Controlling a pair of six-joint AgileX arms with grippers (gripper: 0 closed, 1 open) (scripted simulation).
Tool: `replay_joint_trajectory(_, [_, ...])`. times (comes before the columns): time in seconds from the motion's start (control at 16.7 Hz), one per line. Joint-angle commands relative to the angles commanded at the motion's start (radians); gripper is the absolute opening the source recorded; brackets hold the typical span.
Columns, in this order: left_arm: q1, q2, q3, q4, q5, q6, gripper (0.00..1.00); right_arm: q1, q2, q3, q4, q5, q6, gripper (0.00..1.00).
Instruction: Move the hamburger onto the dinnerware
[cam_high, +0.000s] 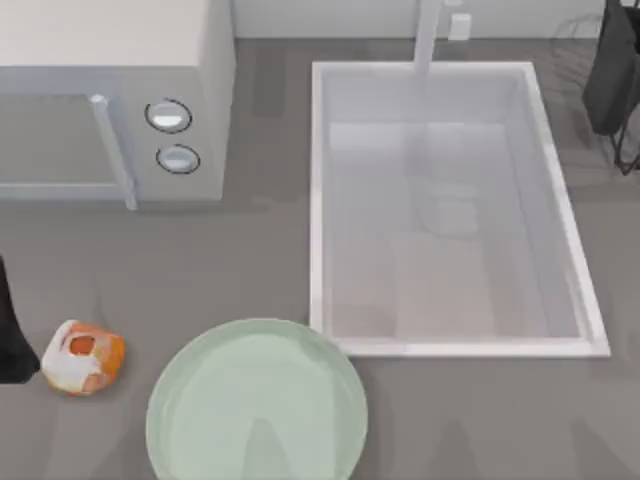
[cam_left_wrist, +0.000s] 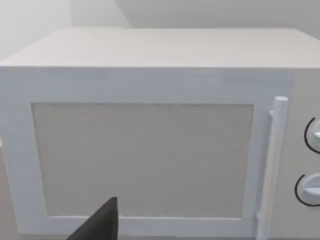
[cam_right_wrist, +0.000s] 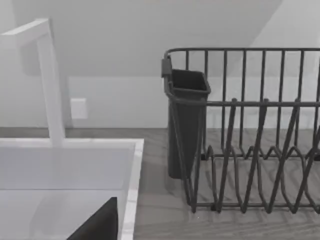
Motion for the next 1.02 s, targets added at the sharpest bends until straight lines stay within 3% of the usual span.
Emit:
replay_joint_trajectory(0.42, [-0.022, 0.160, 0.124, -0.109, -0.001, 0.013, 1.00, 0.000, 0.000, 0.000, 0.000, 0.000, 0.000, 1.00])
replay_joint_trajectory(1.02, [-0.124, 1.066, 0.656, -0.619, 0.001, 0.068, 1.00, 0.000, 0.000, 0.000, 0.000, 0.000, 0.000, 1.00])
